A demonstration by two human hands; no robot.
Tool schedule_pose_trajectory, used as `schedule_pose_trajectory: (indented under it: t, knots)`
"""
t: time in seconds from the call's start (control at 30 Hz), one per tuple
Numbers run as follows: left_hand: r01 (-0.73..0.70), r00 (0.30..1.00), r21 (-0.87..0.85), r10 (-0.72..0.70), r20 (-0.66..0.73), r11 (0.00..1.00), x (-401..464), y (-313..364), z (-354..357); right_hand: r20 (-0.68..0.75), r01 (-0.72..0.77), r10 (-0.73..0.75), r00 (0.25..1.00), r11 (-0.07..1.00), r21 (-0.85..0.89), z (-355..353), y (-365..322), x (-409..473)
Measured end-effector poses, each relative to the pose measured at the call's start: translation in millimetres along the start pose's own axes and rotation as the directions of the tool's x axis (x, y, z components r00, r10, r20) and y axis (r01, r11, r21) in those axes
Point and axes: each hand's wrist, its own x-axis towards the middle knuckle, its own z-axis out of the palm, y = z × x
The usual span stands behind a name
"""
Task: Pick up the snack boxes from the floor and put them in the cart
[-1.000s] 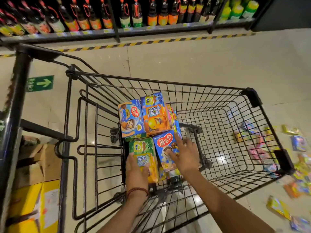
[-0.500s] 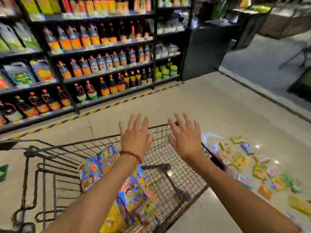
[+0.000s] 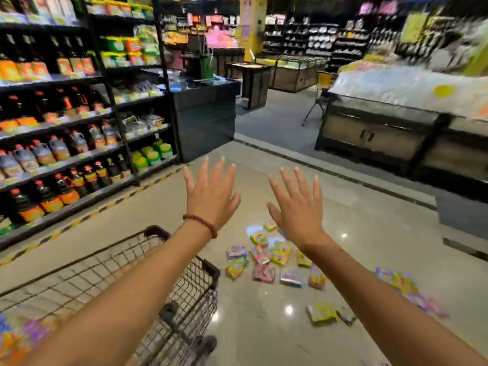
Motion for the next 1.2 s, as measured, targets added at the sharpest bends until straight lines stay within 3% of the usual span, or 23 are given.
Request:
schedule_pose_trajectory:
  t: [0.2, 0.33, 0.53, 0.67, 0.93, 1.2]
  knots:
    - [-0.101, 0.993, -0.034, 0.103, 0.063, 0.994, 26.3, 89.0, 20.8, 0.004, -0.133, 0.134, 0.991, 0.989, -0.07, 11.5, 103.4, -31.5]
    - [-0.159, 0.983, -0.046, 0.162, 0.084, 0.986, 49.2, 116.4, 45.6, -0.036, -0.137, 0.134, 0.99, 0.986, -0.096, 36.8, 135.3, -46.8]
    - [-0.173, 0.977, -0.067, 0.18, 0.115, 0.983, 95.2, 127.3, 107.3, 0.124, -0.147, 0.151, 0.981, 0.988, -0.041, 104.2, 157.5, -40.7]
    - [-0.153, 0.979, -0.085, 0.163, 0.122, 0.985, 139.6, 118.9, 166.1, 0.188, -0.103, 0.107, 0.976, 0.994, -0.028, 169.0, 168.2, -11.1]
    - [-0.04, 0.941, -0.099, 0.071, 0.332, 0.994, 233.6, 74.8, 297.9, 0.306, -0.052, 0.025, 0.952, 0.995, 0.08, 334.2, 151.0, 70.8]
    - [-0.038, 0.879, -0.045, 0.055, 0.473, 0.998, 277.8, 62.6, 451.2, 0.495, -0.08, -0.003, 0.869, 0.986, 0.147, 487.6, 145.6, 54.8]
